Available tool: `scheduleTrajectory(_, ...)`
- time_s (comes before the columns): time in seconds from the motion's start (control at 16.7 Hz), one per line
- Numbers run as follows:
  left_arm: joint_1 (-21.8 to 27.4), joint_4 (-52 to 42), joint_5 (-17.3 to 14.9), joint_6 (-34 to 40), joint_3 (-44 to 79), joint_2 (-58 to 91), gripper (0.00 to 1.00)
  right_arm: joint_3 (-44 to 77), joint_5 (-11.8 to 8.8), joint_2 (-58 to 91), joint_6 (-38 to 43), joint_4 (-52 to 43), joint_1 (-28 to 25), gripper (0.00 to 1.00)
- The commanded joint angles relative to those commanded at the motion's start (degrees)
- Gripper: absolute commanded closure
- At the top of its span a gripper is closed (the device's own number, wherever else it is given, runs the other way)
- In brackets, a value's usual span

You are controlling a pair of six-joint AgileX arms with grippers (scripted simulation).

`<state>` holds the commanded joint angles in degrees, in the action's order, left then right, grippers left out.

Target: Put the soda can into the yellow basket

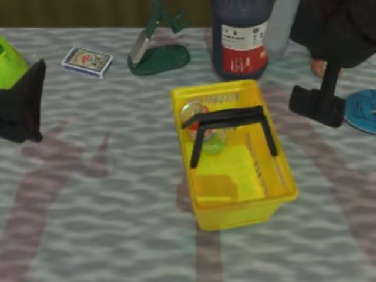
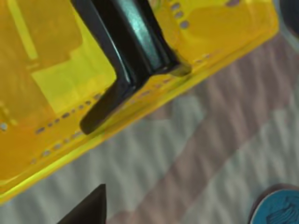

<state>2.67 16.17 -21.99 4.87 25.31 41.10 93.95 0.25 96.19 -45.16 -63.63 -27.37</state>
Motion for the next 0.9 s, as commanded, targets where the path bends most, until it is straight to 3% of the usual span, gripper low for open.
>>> scheduleTrajectory(0.24,-2.01,-8.5,10.42,-1.61,-12.33,-20.58,0.0,16.64,-0.01,17.05,-8.0,-11.28,-4.9,0.0)
scheduleTrajectory(0.48,-3.24,-13.83,17.96,-3.52,-20.97,-34.35,0.0,28.35,-0.04,29.06,-13.63,-19.23,-8.37,0.0)
scheduleTrajectory(0.66,-3.7,-15.74,21.19,-4.58,-24.47,-39.81,0.0,33.14,-0.03,34.0,-15.94,-22.5,-9.77,0.0)
scheduleTrajectory(0.9,-3.81,-16.17,21.99,-4.87,-25.32,-41.1,0.0,34.22,-0.02,35.11,-16.45,-23.24,-10.08,0.0)
